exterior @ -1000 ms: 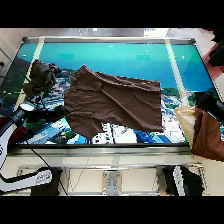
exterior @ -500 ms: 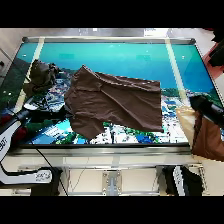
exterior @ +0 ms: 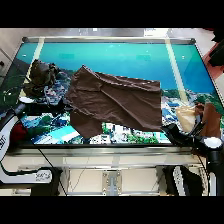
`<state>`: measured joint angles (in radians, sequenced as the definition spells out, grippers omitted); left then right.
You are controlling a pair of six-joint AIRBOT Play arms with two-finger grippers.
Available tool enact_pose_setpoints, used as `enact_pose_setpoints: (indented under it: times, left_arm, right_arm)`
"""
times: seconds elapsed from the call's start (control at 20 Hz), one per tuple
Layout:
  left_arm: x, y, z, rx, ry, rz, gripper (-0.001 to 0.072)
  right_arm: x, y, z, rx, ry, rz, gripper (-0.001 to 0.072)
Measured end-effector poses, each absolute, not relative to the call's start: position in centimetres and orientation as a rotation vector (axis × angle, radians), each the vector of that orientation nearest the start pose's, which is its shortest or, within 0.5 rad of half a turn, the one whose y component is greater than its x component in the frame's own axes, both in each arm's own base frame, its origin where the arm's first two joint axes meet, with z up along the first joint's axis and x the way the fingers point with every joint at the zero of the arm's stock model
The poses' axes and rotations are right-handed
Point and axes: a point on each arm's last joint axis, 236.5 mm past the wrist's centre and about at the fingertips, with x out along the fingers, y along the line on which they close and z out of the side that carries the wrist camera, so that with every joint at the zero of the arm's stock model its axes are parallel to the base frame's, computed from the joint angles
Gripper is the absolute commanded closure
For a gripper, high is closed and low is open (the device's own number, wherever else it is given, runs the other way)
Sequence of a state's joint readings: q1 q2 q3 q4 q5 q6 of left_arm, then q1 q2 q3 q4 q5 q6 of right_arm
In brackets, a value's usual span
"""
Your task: Fold the shirts.
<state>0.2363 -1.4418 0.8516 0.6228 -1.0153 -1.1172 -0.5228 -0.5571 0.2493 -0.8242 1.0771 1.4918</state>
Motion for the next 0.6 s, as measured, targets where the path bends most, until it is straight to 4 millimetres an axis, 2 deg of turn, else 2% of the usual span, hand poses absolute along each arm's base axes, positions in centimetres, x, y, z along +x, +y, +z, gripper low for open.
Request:
enact_pose_setpoints:
  times: [0.45,0.5,0.6]
  left_arm:
    - [37.2,-8.3,-6.2,-0.806,1.261,-0.376,0.0689]
    - [37.1,-8.3,-6.2,-0.806,1.262,-0.378,0.0689]
    - [37.1,-8.4,-6.2,-0.807,1.265,-0.383,0.069]
  right_arm:
    - [24.6,3.9,-9.5,0.942,1.088,-0.128,0.0218]
    - [24.8,4.0,-10.0,0.938,1.091,-0.134,0.0266]
    - [25.7,3.8,-10.6,0.945,1.067,-0.16,0.0516]
